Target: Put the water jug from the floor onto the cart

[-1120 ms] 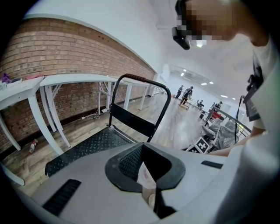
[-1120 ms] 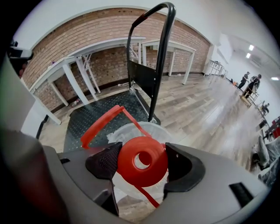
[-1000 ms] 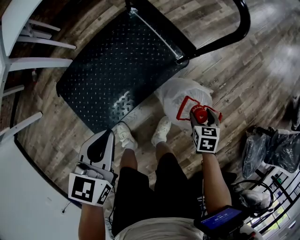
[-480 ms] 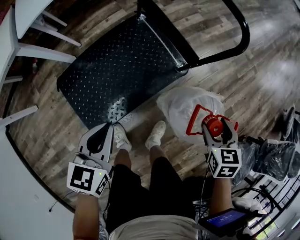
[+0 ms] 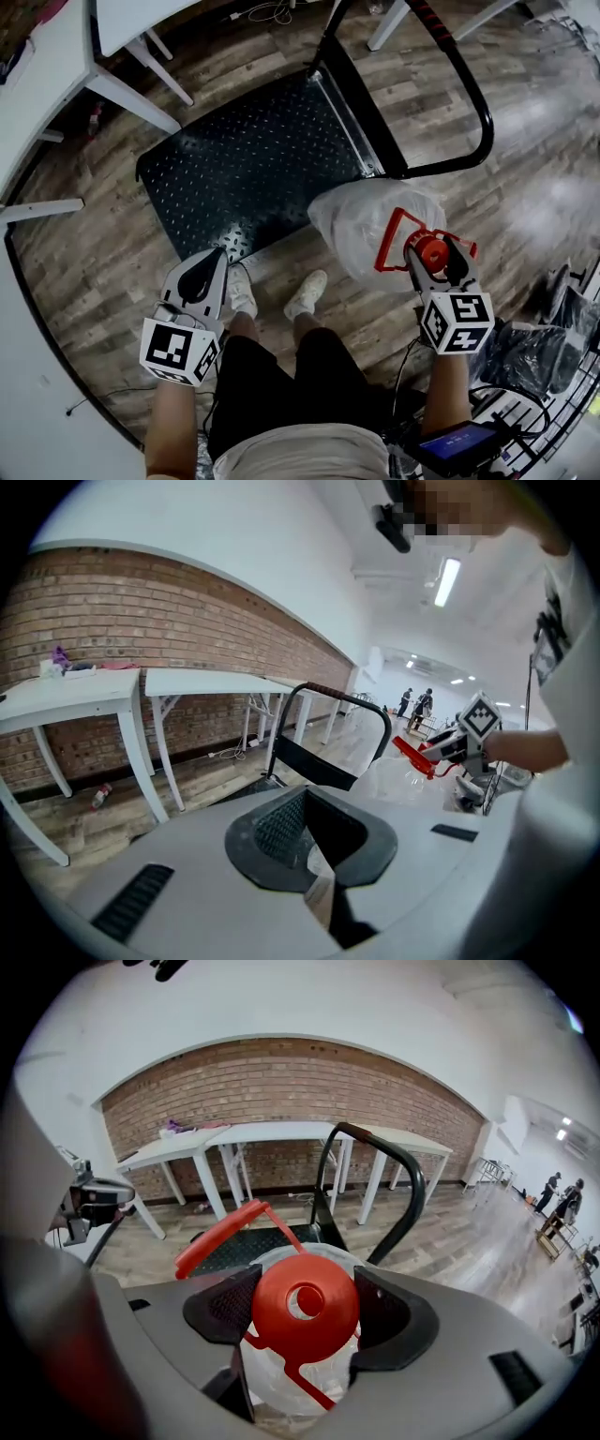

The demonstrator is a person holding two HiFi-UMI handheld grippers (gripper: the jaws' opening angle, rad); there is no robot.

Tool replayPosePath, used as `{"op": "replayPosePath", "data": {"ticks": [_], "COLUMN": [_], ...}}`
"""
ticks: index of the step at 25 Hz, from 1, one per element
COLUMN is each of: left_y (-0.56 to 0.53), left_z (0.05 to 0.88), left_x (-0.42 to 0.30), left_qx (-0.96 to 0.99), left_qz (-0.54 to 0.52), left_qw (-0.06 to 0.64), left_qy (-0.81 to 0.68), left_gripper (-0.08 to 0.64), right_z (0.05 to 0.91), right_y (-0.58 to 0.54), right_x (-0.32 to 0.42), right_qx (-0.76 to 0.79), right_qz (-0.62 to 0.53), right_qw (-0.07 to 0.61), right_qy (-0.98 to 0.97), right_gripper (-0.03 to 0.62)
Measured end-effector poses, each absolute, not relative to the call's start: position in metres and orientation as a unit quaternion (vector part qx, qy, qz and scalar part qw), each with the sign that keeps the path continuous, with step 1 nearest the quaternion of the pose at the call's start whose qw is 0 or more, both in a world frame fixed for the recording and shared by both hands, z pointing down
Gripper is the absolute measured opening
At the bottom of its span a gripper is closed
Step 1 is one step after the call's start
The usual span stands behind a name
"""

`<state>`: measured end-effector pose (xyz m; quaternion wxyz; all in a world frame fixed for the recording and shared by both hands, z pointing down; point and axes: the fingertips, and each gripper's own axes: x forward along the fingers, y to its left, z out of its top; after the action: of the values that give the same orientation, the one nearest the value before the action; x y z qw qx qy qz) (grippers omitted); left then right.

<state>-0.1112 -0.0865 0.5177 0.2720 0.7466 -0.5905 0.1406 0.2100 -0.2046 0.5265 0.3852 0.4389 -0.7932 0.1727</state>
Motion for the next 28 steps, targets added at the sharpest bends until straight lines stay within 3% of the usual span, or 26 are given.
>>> {"op": "replayPosePath", "data": {"ticks": [15, 28], "left_y": [-0.038, -0.035], "left_z": [0.517, 0.509], "left_x": [-0.173, -0.187], "left_qx": [0.682, 0.682], "left_qz": [0.130, 0.124], "left_qw": [0.292, 0.273], "left_qy": [-0.658, -0.667], "left_gripper": [0.000, 0.000], "right_z": [0.583, 0.634], "right_y": [-0.283, -0.308], "right_x": [0.081, 0.049], "right_qx": [0.360, 0.332], "right_qz": [0.159, 0.167], "right_qw": [0.402, 0.460], "right_qy": [-0.827, -0.806], "right_gripper": [0.313, 0.313]}}
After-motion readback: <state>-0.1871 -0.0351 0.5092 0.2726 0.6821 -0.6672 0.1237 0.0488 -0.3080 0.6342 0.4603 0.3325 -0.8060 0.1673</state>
